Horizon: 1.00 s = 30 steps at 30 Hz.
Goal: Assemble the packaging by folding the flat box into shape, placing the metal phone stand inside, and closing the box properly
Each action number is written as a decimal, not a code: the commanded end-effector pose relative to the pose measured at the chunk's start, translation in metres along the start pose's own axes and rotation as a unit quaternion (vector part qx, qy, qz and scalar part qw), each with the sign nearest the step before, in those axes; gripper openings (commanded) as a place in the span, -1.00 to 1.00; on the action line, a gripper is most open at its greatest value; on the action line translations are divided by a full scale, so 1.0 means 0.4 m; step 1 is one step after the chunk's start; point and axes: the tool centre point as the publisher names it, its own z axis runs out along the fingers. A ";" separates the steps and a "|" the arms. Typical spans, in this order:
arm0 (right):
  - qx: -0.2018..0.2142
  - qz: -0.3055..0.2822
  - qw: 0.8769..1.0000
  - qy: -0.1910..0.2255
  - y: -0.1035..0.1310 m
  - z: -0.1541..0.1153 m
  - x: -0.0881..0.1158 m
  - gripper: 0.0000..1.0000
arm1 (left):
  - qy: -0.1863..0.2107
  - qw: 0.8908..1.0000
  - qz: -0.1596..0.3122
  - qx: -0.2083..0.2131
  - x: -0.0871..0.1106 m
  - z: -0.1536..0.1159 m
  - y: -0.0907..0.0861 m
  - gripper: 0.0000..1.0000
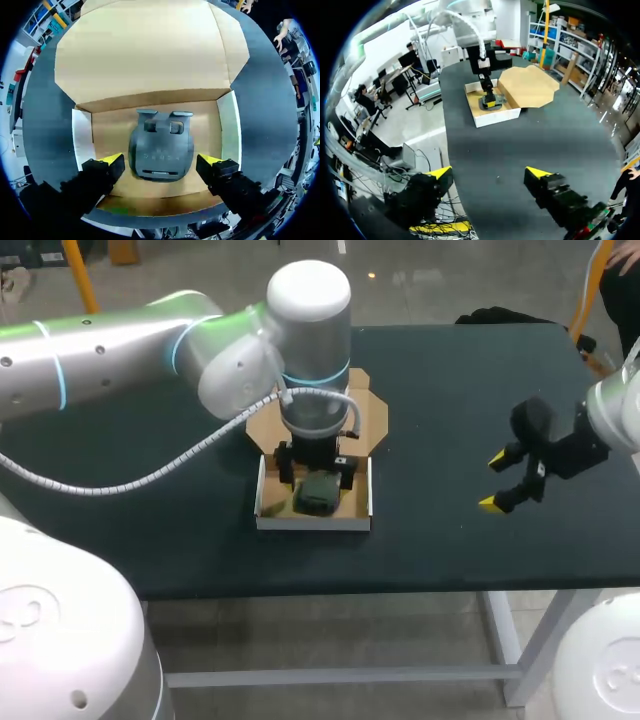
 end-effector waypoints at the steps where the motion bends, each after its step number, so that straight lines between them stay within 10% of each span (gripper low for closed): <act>1: -0.002 -0.001 1.000 0.001 -0.002 -0.004 0.001 1.00 | -0.006 1.000 -0.011 0.000 0.005 -0.015 0.014 1.00; 30: -0.002 -0.001 1.000 0.001 -0.002 -0.004 0.001 1.00 | -0.004 0.997 -0.068 -0.030 0.025 -0.001 0.116 1.00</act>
